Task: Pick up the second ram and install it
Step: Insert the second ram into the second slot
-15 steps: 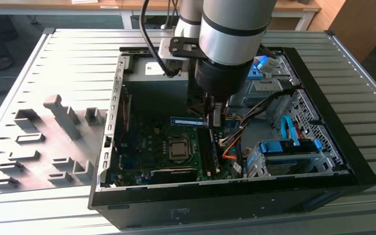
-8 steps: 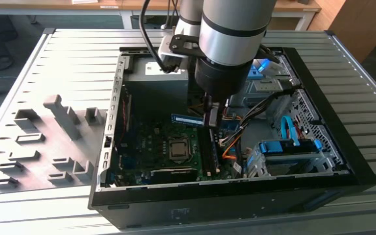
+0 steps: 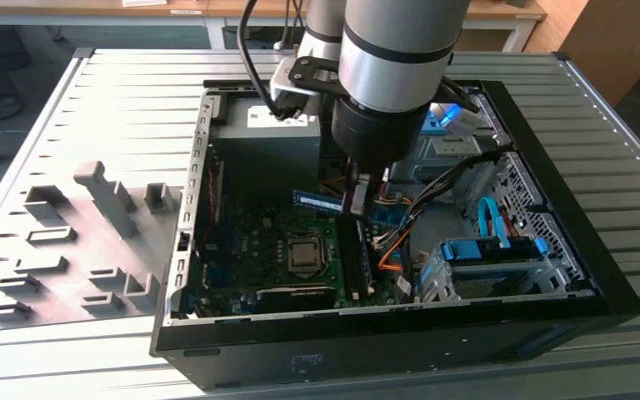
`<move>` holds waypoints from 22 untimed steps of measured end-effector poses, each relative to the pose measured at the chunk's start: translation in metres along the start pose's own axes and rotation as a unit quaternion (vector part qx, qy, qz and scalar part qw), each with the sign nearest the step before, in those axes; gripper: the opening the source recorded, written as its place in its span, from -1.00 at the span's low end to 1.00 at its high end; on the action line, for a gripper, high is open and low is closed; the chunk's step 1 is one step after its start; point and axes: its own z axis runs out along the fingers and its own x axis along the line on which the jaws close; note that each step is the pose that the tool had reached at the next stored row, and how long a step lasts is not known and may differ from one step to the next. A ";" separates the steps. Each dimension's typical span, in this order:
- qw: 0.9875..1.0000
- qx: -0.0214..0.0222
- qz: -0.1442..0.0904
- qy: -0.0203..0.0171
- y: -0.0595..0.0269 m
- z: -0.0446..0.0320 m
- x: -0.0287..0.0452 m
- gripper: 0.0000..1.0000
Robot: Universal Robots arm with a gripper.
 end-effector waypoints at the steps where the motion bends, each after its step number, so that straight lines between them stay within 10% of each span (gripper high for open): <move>1: 1.000 0.000 0.004 0.000 0.0000 0.0001 0.0000 -0.72; 22: 0.996 0.002 0.084 -0.001 0.0000 0.0013 0.0000 -0.72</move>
